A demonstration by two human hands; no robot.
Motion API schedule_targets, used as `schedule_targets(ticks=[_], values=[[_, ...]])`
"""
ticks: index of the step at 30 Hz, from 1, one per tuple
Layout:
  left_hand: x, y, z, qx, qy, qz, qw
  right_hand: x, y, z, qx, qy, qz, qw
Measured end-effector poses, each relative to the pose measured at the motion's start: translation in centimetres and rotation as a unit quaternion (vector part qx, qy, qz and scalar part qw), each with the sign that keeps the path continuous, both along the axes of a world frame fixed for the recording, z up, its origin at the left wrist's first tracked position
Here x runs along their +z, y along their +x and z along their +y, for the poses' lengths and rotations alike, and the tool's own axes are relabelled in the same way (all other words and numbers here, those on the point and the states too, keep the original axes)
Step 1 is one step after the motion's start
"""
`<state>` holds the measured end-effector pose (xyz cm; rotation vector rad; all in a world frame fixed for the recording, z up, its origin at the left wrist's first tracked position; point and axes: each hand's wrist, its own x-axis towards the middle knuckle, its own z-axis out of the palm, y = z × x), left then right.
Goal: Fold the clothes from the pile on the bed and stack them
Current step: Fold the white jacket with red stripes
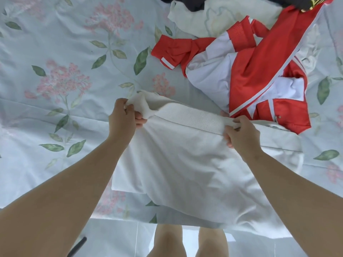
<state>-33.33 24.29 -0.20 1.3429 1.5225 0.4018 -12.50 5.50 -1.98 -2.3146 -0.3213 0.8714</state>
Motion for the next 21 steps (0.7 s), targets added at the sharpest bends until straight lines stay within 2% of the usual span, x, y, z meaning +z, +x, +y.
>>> schedule_targets(ticks=[5,6,8,10,13,15,16,18,21], values=[[0.3,1.3,1.4,0.063,0.002,-0.020,0.998,1.6,0.1,1.0,-0.001,0.066,-0.134,0.989],[0.1,1.6,1.3,0.039,-0.007,0.007,0.999,1.7,0.1,1.3,0.009,0.071,-0.133,0.988],[-0.5,2.0,0.2,-0.092,0.004,0.102,0.991,1.7,-0.1,1.6,0.051,0.078,-0.093,0.991],[-1.0,2.3,-2.1,-0.259,0.047,0.179,0.948,1.4,-0.7,0.7,0.091,0.045,-0.085,0.991],[-2.4,3.0,-6.1,-0.476,0.078,0.304,0.822,0.8,-2.3,-3.4,0.101,-0.070,-0.124,0.985],[-3.6,3.2,-8.5,-0.558,0.046,0.339,0.756,0.4,-4.0,-7.2,0.133,-0.162,-0.121,0.970],[-3.9,3.3,-9.3,-0.572,0.027,0.348,0.742,0.2,-4.9,-9.0,0.142,-0.198,-0.104,0.964],[-4.2,3.8,-10.2,-0.550,0.026,0.358,0.754,-0.1,-6.4,-12.1,0.130,-0.246,-0.062,0.959],[-3.7,5.2,-10.5,-0.512,0.115,0.359,0.772,-0.3,-7.7,-14.7,0.096,-0.268,-0.037,0.958]])
